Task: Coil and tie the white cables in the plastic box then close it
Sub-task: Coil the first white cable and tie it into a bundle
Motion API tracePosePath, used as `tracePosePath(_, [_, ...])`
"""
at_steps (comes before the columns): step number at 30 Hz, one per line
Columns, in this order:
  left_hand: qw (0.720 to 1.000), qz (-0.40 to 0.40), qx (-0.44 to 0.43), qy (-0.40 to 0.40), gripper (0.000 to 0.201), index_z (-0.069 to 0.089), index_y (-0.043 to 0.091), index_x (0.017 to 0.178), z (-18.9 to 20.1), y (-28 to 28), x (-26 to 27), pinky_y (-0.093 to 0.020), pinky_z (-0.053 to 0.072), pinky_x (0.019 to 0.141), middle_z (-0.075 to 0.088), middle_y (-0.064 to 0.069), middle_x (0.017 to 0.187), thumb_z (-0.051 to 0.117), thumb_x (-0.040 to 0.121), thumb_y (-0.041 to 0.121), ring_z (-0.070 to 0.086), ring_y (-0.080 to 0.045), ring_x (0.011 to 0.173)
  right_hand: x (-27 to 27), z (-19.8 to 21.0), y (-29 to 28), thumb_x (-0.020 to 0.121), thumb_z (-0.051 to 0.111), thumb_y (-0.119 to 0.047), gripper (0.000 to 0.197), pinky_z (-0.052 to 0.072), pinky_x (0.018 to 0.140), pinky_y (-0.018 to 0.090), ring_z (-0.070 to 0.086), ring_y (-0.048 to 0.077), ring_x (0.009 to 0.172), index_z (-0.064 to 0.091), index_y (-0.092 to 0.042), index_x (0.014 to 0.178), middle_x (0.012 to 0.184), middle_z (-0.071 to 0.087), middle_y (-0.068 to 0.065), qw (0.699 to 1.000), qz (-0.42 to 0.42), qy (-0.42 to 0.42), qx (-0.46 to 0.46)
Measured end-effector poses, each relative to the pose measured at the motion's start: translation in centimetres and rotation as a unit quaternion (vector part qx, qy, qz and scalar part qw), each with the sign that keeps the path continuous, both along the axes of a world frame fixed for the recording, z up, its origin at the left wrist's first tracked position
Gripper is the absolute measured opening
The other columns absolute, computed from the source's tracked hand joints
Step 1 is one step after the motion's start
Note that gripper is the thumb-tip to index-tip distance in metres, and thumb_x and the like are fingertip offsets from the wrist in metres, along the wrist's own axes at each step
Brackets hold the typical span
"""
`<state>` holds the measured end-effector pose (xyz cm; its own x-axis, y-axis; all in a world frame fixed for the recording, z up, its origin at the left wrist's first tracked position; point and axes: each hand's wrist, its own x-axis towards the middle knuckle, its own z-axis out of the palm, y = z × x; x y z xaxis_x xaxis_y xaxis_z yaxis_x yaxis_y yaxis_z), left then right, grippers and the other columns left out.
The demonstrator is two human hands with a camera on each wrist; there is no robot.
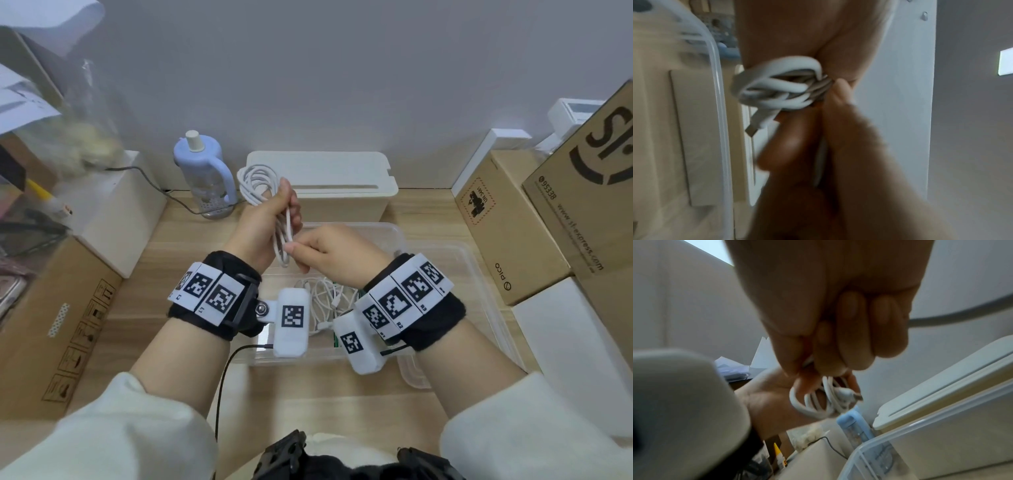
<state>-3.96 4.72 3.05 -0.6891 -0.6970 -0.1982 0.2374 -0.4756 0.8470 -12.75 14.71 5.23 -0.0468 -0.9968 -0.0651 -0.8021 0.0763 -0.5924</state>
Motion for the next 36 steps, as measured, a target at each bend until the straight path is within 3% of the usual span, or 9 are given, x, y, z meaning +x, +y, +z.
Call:
tracePosePath(4, [0.995, 0.014, 0.050, 0.087, 0.037, 0.041, 0.014, 0.069, 0.4, -0.1, 0.0, -0.024, 0.050, 0.067, 0.054, 0.004, 0.058, 0.032, 0.099, 0.034, 0.050, -0.006, 0.051, 0.3, -0.5, 0.5, 0.096, 0.038, -0.037, 0.041, 0.031, 0.050, 0.014, 0.045, 0.001, 0.047, 0.054, -0.021, 0.061, 0.055, 0.045, -0.007, 0.993, 0.059, -0.030, 0.096])
tracePosePath(8, [0.982, -0.094, 0.103, 0.124, 0.030, 0.041, 0.018, 0.074, 1.2, -0.3, 0.9, -0.014, 0.042, 0.042, 0.035, 0.010, 0.041, 0.034, 0.093, 0.040, 0.034, -0.001, 0.034, -1.1, -1.2, 0.9, 0.093, 0.046, -0.036, 0.036, 0.032, 0.042, 0.009, 0.041, -0.003, 0.036, 0.063, -0.016, 0.069, 0.051, 0.041, -0.009, 0.982, 0.035, -0.046, 0.180])
tracePosePath(13, [0.981, -0.186, 0.028, -0.044, 0.020, 0.044, 0.015, 0.075, 0.5, 0.1, 1.1, -0.011, 0.025, 0.032, 0.039, 0.007, 0.045, 0.052, 0.079, 0.033, 0.029, -0.001, 0.028, -4.0, -0.4, 0.3, 0.078, 0.068, -0.036, 0.028, 0.032, 0.054, 0.025, 0.040, 0.007, 0.050, 0.065, -0.009, 0.070, 0.053, 0.047, -0.005, 0.994, -0.077, -0.004, 0.080])
tracePosePath(19, [0.927, -0.257, -0.185, -0.201, 0.037, 0.058, 0.015, 0.081, -0.7, 0.5, 1.0, -0.024, 0.042, 0.052, 0.050, -0.007, 0.062, 0.085, 0.058, 0.026, 0.043, -0.017, 0.049, -4.2, 2.6, 0.2, 0.077, 0.070, -0.017, 0.008, 0.035, 0.064, 0.025, 0.041, -0.002, 0.060, 0.069, -0.012, 0.084, 0.063, 0.044, -0.014, 0.998, -0.022, 0.016, -0.053])
tracePosePath(21, [0.904, -0.285, -0.222, -0.230, 0.040, 0.064, 0.015, 0.086, -0.7, 0.8, 0.9, -0.030, 0.045, 0.061, 0.056, -0.014, 0.081, 0.086, 0.055, 0.028, 0.049, -0.021, 0.060, -4.1, 2.3, -0.3, 0.078, 0.068, -0.015, 0.011, 0.040, 0.071, 0.029, 0.048, 0.003, 0.069, 0.070, -0.011, 0.088, 0.069, 0.045, -0.016, 0.997, -0.003, 0.015, -0.082])
tracePosePath(25, [0.878, -0.318, -0.243, -0.262, 0.024, 0.070, 0.016, 0.076, -0.2, 1.5, 1.0, -0.024, 0.033, 0.046, 0.059, -0.002, 0.067, 0.061, 0.083, 0.037, 0.040, -0.012, 0.049, -4.3, 1.4, -0.6, 0.076, 0.070, -0.016, 0.005, 0.047, 0.069, 0.031, 0.056, 0.013, 0.072, 0.067, -0.021, 0.077, 0.073, 0.056, -0.008, 0.980, -0.097, -0.063, -0.161])
tracePosePath(28, [0.908, -0.324, -0.209, -0.163, 0.028, 0.062, 0.016, 0.070, -0.4, 1.2, 1.5, -0.024, 0.044, 0.061, 0.065, 0.002, 0.079, 0.051, 0.088, 0.033, 0.054, -0.015, 0.074, -5.2, 0.6, -0.5, 0.079, 0.068, -0.015, 0.019, 0.043, 0.051, 0.026, 0.047, 0.005, 0.051, 0.060, -0.029, 0.069, 0.063, 0.051, -0.009, 0.934, -0.230, -0.163, -0.221])
tracePosePath(31, [0.965, -0.214, -0.139, -0.062, 0.031, 0.057, 0.016, 0.071, -0.6, 1.2, 1.1, -0.026, 0.052, 0.078, 0.064, -0.002, 0.085, 0.040, 0.096, 0.023, 0.061, -0.013, 0.088, -4.8, -0.7, -0.3, 0.091, 0.054, -0.018, 0.014, 0.043, 0.039, 0.024, 0.041, 0.004, 0.036, 0.064, -0.023, 0.082, 0.058, 0.047, -0.005, 0.945, -0.228, -0.190, -0.137])
tracePosePath(36, [0.991, -0.060, -0.095, -0.067, 0.019, 0.056, 0.011, 0.092, -0.9, 1.0, 0.1, -0.032, 0.054, 0.073, 0.062, -0.005, 0.093, 0.041, 0.097, 0.022, 0.061, -0.017, 0.088, -2.4, -2.2, 0.0, 0.095, 0.045, -0.012, 0.033, 0.047, 0.054, 0.025, 0.046, 0.002, 0.042, 0.054, -0.015, 0.126, 0.062, 0.048, -0.008, 0.976, -0.154, -0.150, -0.037])
